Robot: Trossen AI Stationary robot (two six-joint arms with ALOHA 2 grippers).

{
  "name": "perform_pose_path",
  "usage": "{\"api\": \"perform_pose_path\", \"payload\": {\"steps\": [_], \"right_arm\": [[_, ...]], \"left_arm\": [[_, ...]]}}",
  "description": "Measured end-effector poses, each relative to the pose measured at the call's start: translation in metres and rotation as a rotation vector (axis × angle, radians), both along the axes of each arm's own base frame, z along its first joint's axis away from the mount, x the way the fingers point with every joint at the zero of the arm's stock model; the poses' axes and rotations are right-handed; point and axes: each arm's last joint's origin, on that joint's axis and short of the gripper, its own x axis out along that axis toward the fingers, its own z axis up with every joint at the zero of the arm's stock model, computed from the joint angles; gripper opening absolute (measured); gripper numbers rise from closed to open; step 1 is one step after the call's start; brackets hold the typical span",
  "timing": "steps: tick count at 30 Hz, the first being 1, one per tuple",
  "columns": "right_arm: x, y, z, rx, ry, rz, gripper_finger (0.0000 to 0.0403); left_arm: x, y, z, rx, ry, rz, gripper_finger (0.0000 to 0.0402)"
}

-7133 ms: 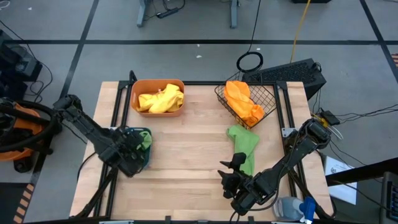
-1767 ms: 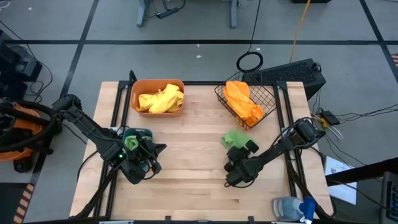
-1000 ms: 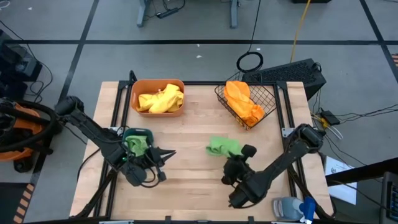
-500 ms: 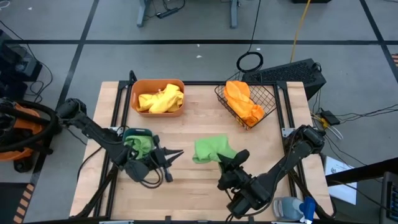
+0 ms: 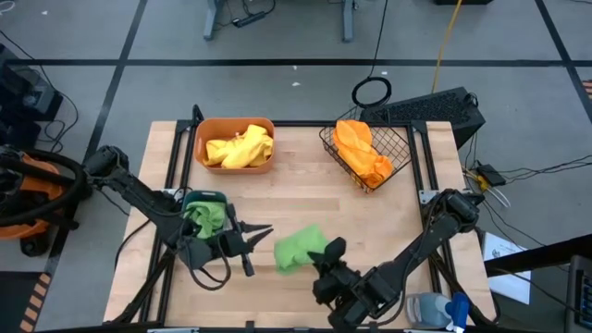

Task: Sort microfiber towel by color & place in baskets
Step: Put the green microfiber towel into the blue bin

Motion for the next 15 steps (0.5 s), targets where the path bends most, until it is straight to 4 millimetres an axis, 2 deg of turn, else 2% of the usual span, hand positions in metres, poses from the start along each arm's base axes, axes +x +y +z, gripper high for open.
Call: {"api": "perform_pose_path", "payload": {"steps": [7, 15], "right_arm": [[0.012, 0.006, 0.009, -0.116, -0.005, 0.092, 0.0000], [0.029, -0.003, 0.017, -0.170, -0.027, 0.106, 0.0005]], "left_arm": [[0.005, -0.006, -0.007, -0.095, 0.046, -0.245, 0.0106], [0.018, -0.009, -0.026, -0.104, 0.096, -0.267, 0.0159]]}}
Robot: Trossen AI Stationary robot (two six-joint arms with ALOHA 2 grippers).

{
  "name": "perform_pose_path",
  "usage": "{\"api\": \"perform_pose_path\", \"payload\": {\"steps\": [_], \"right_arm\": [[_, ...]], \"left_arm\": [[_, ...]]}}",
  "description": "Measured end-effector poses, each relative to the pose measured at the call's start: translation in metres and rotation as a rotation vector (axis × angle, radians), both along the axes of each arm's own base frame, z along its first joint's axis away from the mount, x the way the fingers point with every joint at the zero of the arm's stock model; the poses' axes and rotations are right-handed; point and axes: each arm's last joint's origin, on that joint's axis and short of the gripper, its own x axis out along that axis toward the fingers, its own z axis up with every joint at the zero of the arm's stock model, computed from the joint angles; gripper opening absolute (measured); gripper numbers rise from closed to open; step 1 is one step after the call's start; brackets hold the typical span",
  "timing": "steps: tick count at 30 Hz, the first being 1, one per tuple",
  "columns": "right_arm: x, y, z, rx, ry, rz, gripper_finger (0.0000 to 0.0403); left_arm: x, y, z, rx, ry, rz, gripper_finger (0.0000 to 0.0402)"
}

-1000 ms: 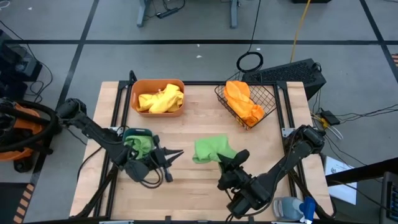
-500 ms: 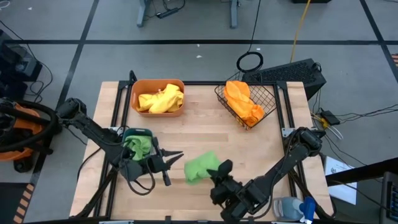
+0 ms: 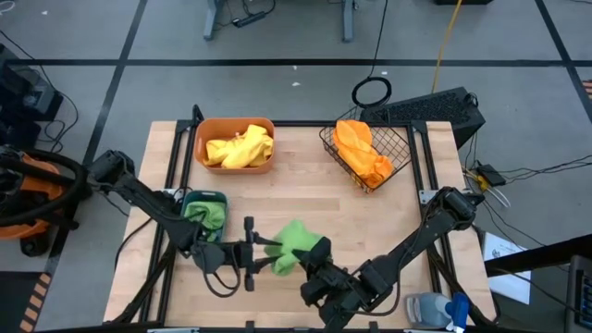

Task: Sort microfiber towel by color & place in baskets
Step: Put the green microfiber towel into the blue bin

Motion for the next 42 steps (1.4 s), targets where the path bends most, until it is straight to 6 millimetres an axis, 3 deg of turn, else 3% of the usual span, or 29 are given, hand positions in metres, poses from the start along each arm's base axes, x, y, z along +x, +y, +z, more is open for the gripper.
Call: {"api": "perform_pose_path", "payload": {"steps": [10, 18, 23, 32, 42], "right_arm": [[0.003, -0.004, 0.000, -0.017, 0.018, 0.003, 0.0007], [0.004, -0.001, -0.001, -0.157, 0.173, 0.165, 0.0007], [0.009, 0.001, 0.004, -0.114, 0.111, 0.179, 0.0008], [0.012, 0.008, 0.005, -0.076, 0.152, 0.374, 0.0008], [0.014, 0.005, 0.005, -0.077, 0.160, 0.379, 0.0008]], "left_arm": [[0.003, 0.001, -0.003, 0.020, 0.010, -0.009, 0.0205], [0.004, -0.003, 0.003, 0.097, -0.037, -0.129, 0.0255], [0.004, -0.004, 0.001, 0.100, -0.013, -0.176, 0.0280], [0.012, -0.010, -0.018, 0.195, 0.027, -0.200, 0.0283], [0.025, 0.000, -0.023, 0.227, 0.010, -0.166, 0.0264]]}}
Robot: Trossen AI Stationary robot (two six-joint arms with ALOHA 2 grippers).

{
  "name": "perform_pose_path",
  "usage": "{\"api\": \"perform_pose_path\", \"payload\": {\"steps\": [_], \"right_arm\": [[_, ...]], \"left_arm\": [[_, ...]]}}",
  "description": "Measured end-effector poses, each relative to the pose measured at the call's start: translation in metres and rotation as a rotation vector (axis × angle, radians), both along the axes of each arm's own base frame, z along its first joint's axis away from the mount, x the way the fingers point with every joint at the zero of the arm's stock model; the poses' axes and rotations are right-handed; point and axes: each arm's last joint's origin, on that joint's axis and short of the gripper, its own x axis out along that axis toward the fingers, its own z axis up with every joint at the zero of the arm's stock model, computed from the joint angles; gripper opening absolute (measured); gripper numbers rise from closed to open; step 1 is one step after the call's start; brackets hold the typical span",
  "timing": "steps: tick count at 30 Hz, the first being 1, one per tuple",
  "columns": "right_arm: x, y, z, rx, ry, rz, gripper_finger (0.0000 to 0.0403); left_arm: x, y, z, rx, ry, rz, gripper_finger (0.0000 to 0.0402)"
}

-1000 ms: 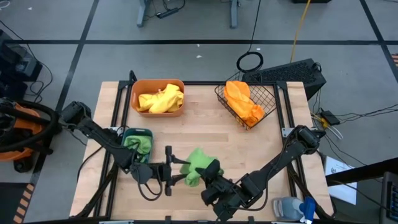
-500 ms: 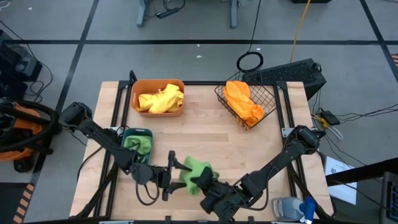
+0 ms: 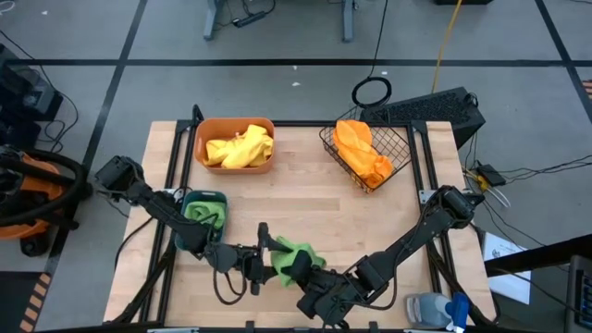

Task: Sort microfiber towel by color & place in baskets
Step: Put the green microfiber towel into the blue bin

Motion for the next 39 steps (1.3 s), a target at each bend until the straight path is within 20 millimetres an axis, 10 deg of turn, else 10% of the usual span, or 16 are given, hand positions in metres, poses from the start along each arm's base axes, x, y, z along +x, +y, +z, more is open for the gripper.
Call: {"api": "perform_pose_path", "payload": {"steps": [14, 25, 39], "right_arm": [[-0.004, 0.002, -0.002, 0.282, -0.072, -0.163, 0.0108], [-0.036, 0.010, -0.021, 0.447, 0.026, -0.369, 0.0247], [-0.036, -0.005, -0.025, 0.511, 0.001, -0.524, 0.0229]], "left_arm": [[0.001, 0.002, -0.004, 0.022, 0.041, -0.063, 0.0020], [-0.011, -0.004, 0.005, 0.076, 0.007, 0.039, 0.0037], [-0.036, -0.018, 0.026, 0.062, -0.071, 0.118, 0.0034]]}}
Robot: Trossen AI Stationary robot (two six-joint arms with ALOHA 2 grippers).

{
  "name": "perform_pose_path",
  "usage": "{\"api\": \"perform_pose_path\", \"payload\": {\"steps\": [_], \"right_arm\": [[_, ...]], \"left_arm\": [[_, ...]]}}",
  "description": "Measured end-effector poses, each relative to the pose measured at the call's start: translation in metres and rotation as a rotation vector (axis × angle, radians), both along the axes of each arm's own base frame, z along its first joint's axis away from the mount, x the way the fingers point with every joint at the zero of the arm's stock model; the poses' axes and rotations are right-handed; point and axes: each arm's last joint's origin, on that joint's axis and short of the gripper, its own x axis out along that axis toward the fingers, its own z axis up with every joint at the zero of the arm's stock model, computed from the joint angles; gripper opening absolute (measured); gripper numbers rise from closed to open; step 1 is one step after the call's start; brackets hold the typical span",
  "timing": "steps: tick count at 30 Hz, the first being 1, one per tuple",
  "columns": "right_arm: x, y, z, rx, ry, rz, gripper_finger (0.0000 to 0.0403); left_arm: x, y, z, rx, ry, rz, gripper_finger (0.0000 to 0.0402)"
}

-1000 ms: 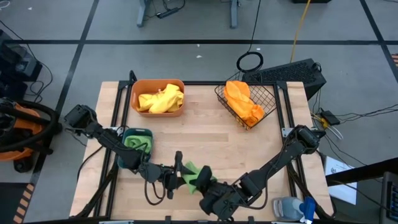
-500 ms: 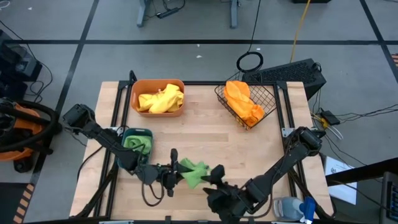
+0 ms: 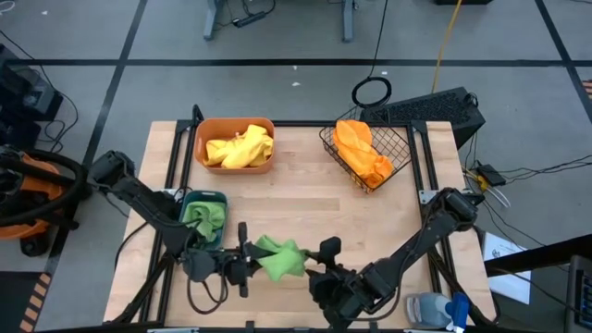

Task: Sort microfiber towel by color & place in baskets
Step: Put the green microfiber towel into the blue bin

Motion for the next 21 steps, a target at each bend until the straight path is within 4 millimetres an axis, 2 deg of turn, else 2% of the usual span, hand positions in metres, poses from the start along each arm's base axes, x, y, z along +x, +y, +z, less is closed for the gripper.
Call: {"api": "perform_pose_path", "payload": {"steps": [9, 14, 21], "right_arm": [[0.002, -0.010, -0.002, -0.031, 0.036, -0.027, 0.0160], [0.006, -0.015, -0.002, -0.019, 0.021, -0.058, 0.0138], [0.015, -0.008, 0.005, -0.011, -0.067, -0.004, 0.0123]], "left_arm": [[-0.017, -0.007, 0.014, -0.036, -0.047, 0.007, 0.0035], [-0.016, -0.006, 0.014, -0.053, -0.049, 0.015, 0.0035], [-0.007, 0.003, 0.013, -0.126, -0.044, 0.007, 0.0035]]}}
